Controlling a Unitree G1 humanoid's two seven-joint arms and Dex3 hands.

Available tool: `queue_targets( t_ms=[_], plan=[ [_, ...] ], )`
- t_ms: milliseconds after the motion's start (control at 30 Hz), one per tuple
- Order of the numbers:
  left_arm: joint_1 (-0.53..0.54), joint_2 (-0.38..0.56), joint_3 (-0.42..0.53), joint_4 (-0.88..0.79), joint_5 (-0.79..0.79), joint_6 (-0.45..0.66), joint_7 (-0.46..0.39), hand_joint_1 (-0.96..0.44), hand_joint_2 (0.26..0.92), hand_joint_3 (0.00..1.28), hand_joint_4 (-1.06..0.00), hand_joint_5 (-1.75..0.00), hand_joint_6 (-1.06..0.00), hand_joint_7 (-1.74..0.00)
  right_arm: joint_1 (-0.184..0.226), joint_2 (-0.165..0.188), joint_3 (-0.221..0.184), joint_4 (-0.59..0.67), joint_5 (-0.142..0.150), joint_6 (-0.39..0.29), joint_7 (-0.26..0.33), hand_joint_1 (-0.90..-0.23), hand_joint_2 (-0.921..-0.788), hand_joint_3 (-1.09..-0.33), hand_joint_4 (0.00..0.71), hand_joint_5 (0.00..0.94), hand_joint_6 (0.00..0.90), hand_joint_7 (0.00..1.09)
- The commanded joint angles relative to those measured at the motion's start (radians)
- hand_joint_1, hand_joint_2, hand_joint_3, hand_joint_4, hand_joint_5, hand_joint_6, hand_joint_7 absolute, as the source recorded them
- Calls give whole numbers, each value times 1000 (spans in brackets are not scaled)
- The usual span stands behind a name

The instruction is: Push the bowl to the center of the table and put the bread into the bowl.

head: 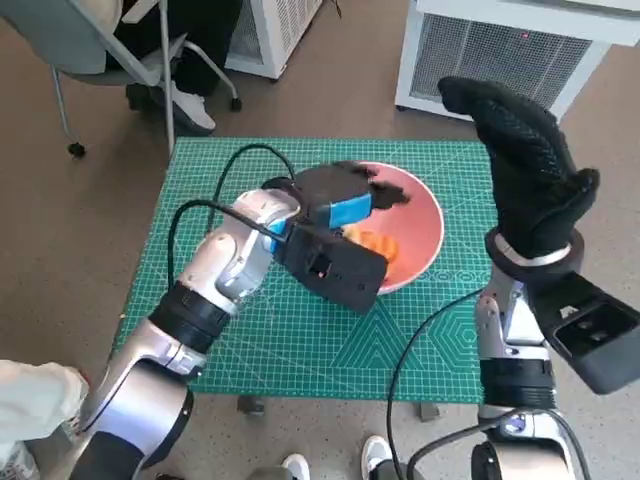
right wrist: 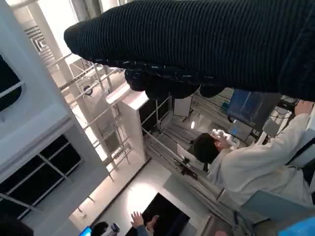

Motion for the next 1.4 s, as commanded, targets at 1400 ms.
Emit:
queue_targets(
  t_ms=[1400],
  plan=[
    [402,-141,507,-408,-837,-326,146,-689,921,477,-219,-50,-304,-97,-59,-8,11,12,-67,24,-70,-586,-921,-767,160,196,-1,628]
  ],
)
